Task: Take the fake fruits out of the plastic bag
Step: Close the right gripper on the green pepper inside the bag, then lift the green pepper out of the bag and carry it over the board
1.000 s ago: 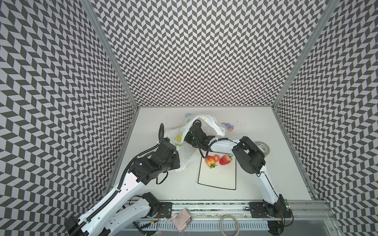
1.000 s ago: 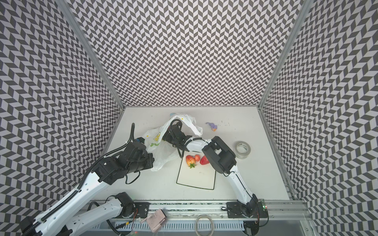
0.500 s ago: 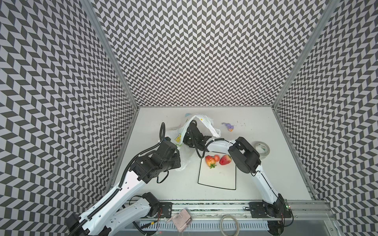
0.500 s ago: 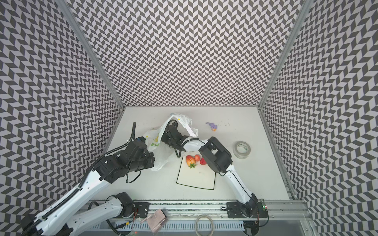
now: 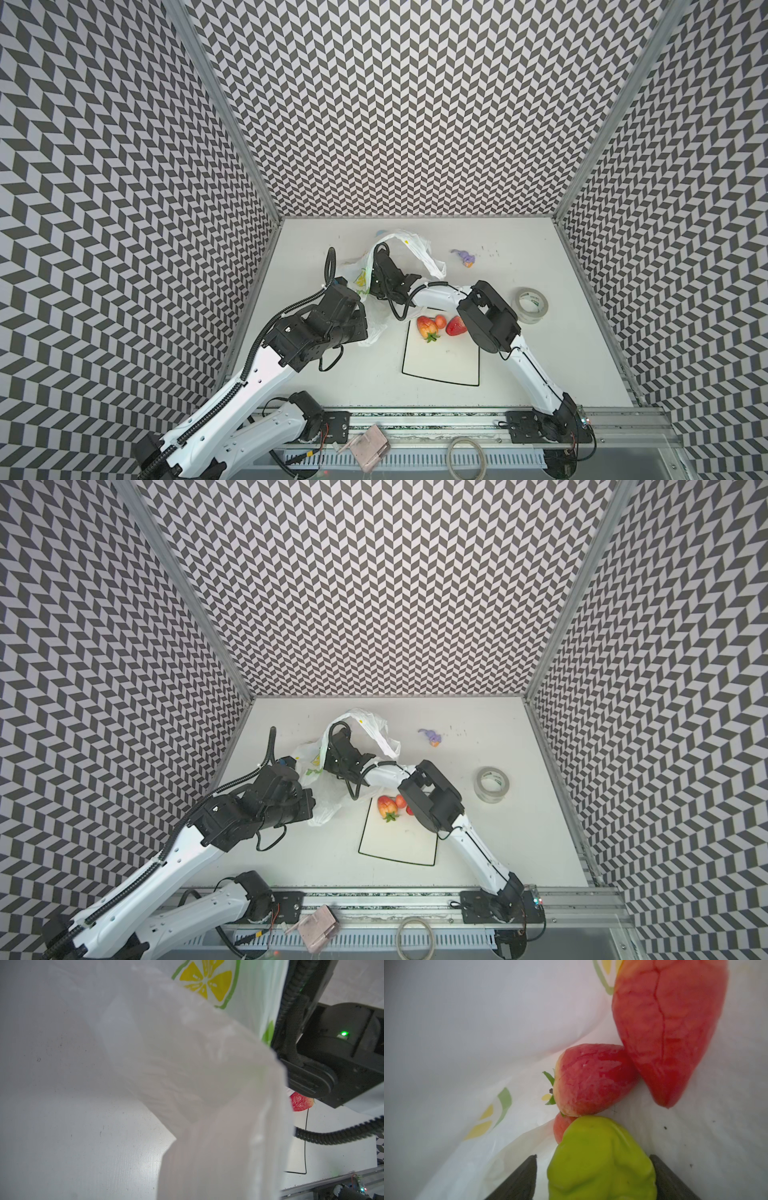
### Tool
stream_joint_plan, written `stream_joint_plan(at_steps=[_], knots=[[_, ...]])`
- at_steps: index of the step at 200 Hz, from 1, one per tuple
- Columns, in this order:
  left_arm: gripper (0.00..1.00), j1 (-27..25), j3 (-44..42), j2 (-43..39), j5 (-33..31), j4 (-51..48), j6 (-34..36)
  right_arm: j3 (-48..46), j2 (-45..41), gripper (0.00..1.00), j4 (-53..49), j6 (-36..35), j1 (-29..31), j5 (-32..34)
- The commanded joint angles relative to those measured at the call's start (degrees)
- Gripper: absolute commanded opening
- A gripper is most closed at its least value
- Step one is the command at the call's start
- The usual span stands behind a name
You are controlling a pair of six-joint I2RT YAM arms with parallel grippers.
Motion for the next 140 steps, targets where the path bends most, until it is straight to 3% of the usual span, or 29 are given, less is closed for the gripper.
stream_joint_plan(at_steps=[1,44,84,140], knots=[[0.0,-0.3,1.6,-0.9,-1.5,-1.4,-0.9,1.2,2.4,0.76,-4.4,-0.3,0.3,2.7],[0.0,-0.3,-1.0,-3.4,-1.9,-1.7,-2.6,-1.8,-2.0,0.61,-0.6,-0.3,-0.7,3.0],[0.0,-0.3,-3.1,-3.9,-1.3,-0.4,-3.0,-2.1,-6.2,0.55,1.9,0.3,-0.8,3.2],[0.0,-0.4,-4.0,-4.2,-1.2,0.1,-2.9,-9.8,-12.3,0.51,7.0,2.7,-1.5,4.8]])
